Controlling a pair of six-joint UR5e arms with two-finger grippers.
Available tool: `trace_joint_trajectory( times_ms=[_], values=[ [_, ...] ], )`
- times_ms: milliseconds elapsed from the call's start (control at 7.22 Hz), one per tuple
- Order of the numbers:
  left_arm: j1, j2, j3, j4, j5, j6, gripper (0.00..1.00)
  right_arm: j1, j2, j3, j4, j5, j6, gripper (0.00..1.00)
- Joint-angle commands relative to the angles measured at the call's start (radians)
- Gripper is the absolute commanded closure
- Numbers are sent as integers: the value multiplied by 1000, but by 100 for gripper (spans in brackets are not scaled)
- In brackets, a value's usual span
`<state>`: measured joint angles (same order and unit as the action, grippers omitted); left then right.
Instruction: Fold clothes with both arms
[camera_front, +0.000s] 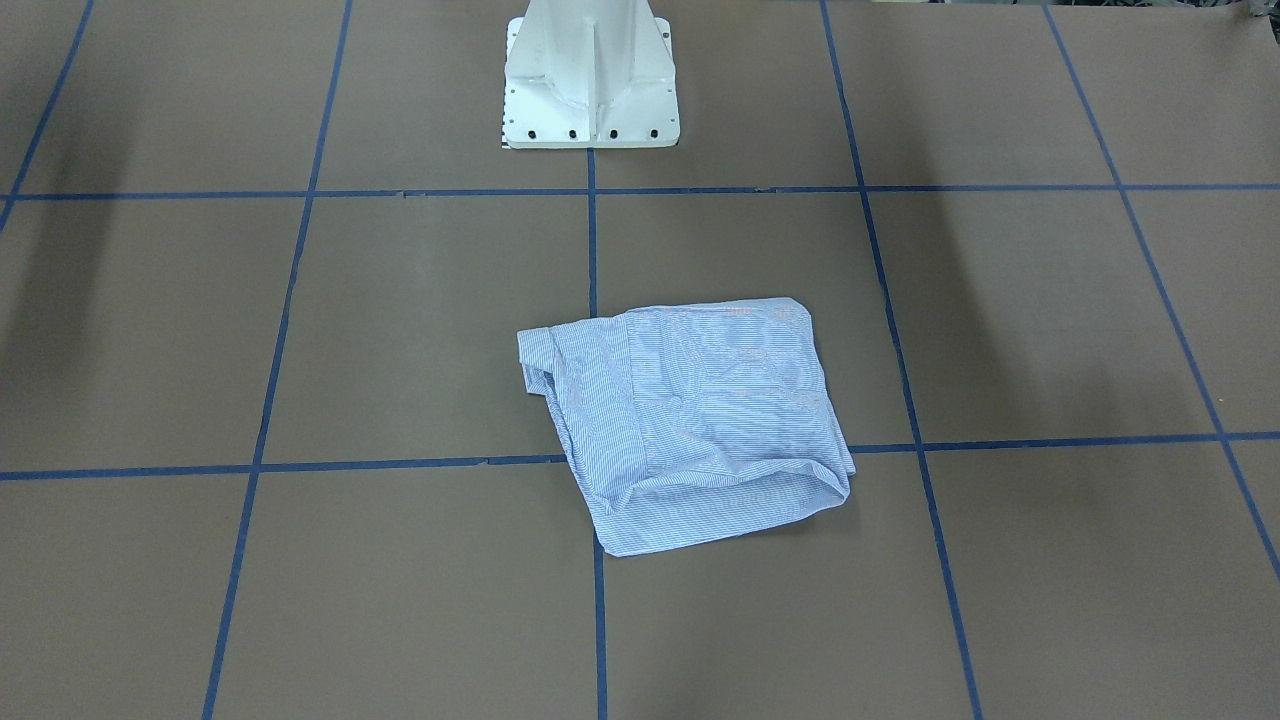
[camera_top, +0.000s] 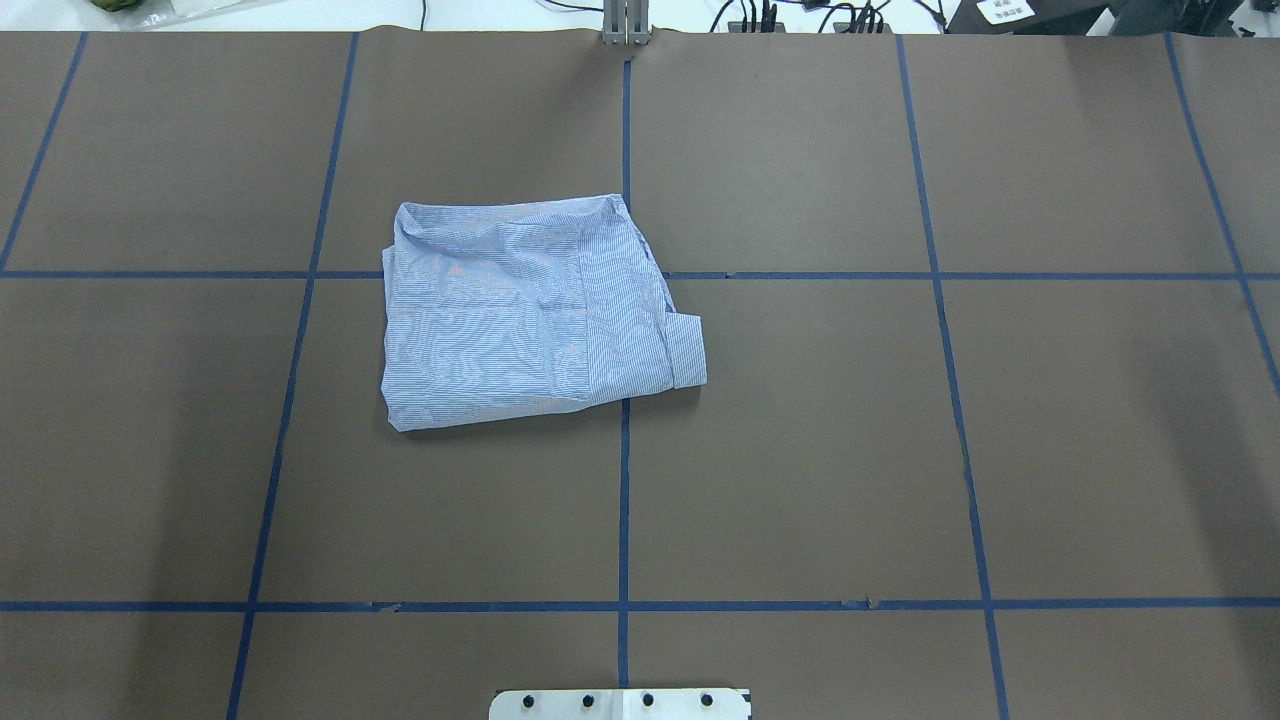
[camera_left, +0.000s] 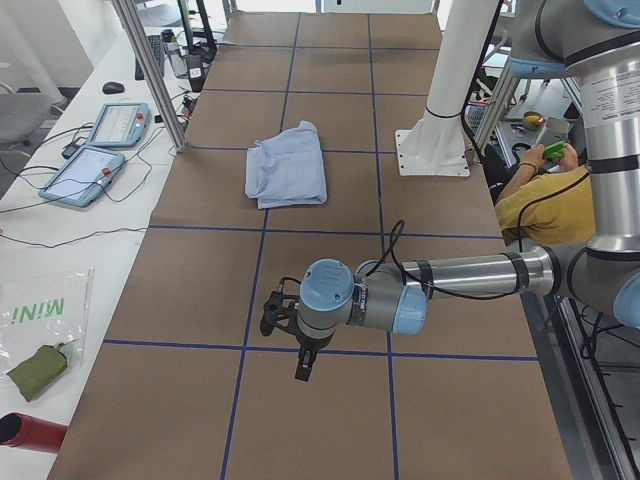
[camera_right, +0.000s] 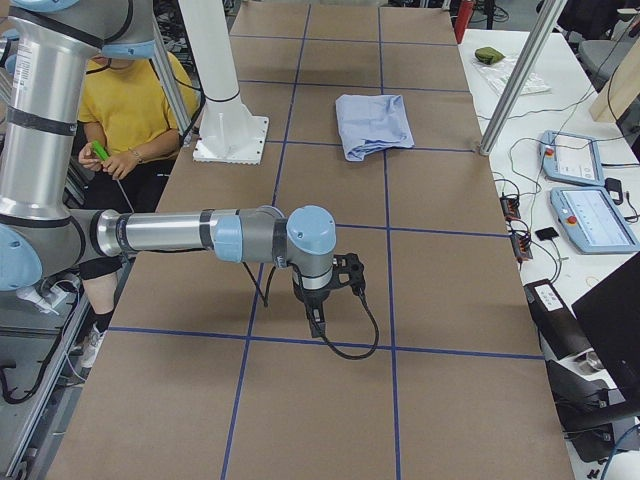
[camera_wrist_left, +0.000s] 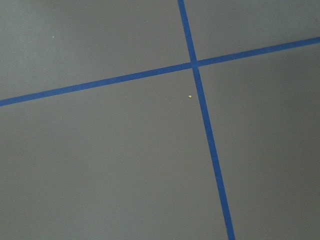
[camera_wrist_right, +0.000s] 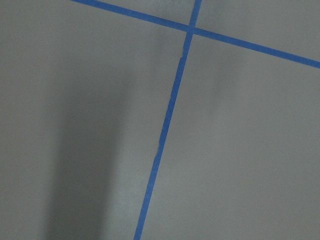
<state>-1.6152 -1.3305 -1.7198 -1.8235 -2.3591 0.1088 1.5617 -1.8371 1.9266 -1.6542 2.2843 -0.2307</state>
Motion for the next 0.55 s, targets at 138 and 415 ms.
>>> trace_joint_trajectory(
  times_ms=[138,415],
  values=[
    [0,-3,-20,122,-29,-12,0,-8,1,6,23,4,-2,0],
    [-3,-12,-7,115,3,-14,0,-8,1,-1,28,11,1,0]
  ],
)
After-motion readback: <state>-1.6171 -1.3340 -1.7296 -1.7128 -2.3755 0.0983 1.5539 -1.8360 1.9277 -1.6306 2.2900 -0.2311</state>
